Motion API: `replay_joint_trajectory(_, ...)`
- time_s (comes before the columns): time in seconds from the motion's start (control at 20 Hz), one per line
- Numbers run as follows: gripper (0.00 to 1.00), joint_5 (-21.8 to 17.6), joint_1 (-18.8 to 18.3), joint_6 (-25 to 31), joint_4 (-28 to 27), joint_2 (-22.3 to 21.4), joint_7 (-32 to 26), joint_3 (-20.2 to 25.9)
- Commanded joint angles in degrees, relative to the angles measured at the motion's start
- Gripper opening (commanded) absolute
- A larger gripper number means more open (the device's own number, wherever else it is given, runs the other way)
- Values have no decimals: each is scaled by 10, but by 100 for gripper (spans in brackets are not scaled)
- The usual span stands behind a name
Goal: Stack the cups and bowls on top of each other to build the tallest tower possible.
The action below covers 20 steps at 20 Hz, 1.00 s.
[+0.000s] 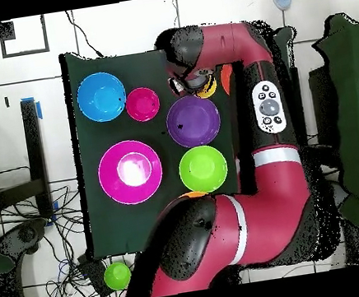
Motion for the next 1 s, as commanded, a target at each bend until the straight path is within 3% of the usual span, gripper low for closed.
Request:
replay_joint_trajectory(0.05,0,7,16,54,-17,26,60,-10)
replay_joint_trajectory(0.5,0,-43,35,-17,-39,31,12,-31)
replay_joint_trajectory(0.7,0,-71,53,-26,-60,36,-24,-45)
replay_joint_trajectory(1.0,0,-91,75,-34,-75,45,-22,-59)
